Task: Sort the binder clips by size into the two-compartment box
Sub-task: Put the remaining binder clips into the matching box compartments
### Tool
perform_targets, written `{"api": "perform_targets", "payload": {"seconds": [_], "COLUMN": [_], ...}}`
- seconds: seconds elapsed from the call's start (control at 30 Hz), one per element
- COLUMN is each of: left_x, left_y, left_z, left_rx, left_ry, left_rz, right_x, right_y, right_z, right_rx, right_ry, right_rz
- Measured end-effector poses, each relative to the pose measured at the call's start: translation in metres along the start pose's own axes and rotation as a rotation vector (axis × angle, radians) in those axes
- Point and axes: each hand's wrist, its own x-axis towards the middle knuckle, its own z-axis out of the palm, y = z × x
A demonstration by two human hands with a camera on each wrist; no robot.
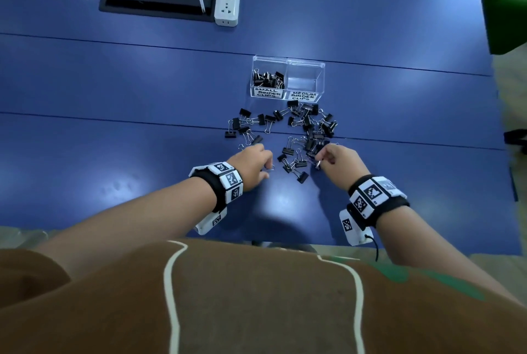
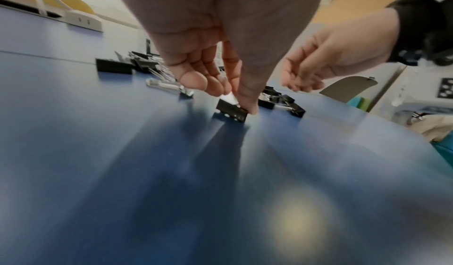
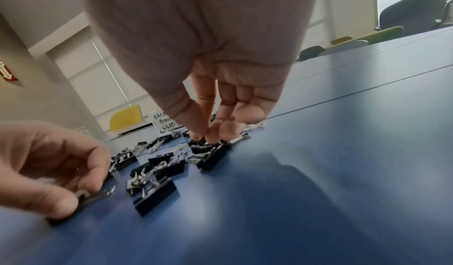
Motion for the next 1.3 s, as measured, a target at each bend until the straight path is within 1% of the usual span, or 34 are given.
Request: {"api": "perform_targets", "payload": {"seconds": [0.1, 0.2, 0.3, 0.37, 0.43, 0.53, 0.63, 0.7, 0.77, 0.93, 1.0, 1.1, 1.23, 1.3], "left_x": [0.003, 0.008, 0.015, 0.020, 0.022, 0.024, 0.025, 0.025, 0.022, 0.014, 0.014, 0.020, 0.032, 0.044], "left_y": [-0.004, 0.003, 0.020, 0.029, 0.032, 0.030, 0.026, 0.022, 0.018, 0.012, 0.010, 0.010, 0.011, 0.011], "left_z": [-0.014, -0.017, -0.007, 0.003, 0.010, 0.014, 0.012, 0.011, 0.012, 0.010, 0.001, -0.022, -0.056, -0.072], "left_rx": [0.004, 0.022, 0.088, 0.121, 0.136, 0.151, 0.148, 0.125, 0.122, 0.197, 0.140, 0.013, -0.100, -0.140], "left_ry": [0.060, 0.113, 0.082, 0.057, 0.067, 0.066, 0.053, 0.049, 0.078, 0.178, 0.224, 0.269, 0.354, 0.394], "left_rz": [-0.005, 0.059, 0.144, 0.156, 0.127, 0.072, 0.056, 0.052, 0.060, 0.056, 0.058, 0.006, -0.096, -0.125], "right_x": [-0.007, -0.011, -0.013, -0.013, -0.013, -0.013, -0.010, -0.008, -0.005, -0.002, -0.004, -0.002, -0.001, -0.001], "right_y": [0.009, 0.013, 0.010, 0.003, -0.004, -0.015, -0.025, -0.031, -0.034, -0.037, -0.040, -0.040, -0.047, -0.051], "right_z": [0.004, 0.009, 0.013, 0.017, 0.022, 0.030, 0.037, 0.041, 0.045, 0.055, 0.057, 0.060, 0.058, 0.059], "right_rx": [-0.020, 0.000, 0.002, -0.025, -0.074, -0.140, -0.161, -0.208, -0.282, -0.382, -0.402, -0.406, -0.373, -0.368], "right_ry": [-0.036, -0.018, -0.004, -0.021, -0.047, -0.043, -0.031, -0.064, -0.078, -0.041, 0.005, 0.012, 0.003, -0.030], "right_rz": [0.005, 0.016, 0.004, -0.014, -0.036, -0.093, -0.155, -0.164, -0.196, -0.307, -0.366, -0.407, -0.460, -0.469]}}
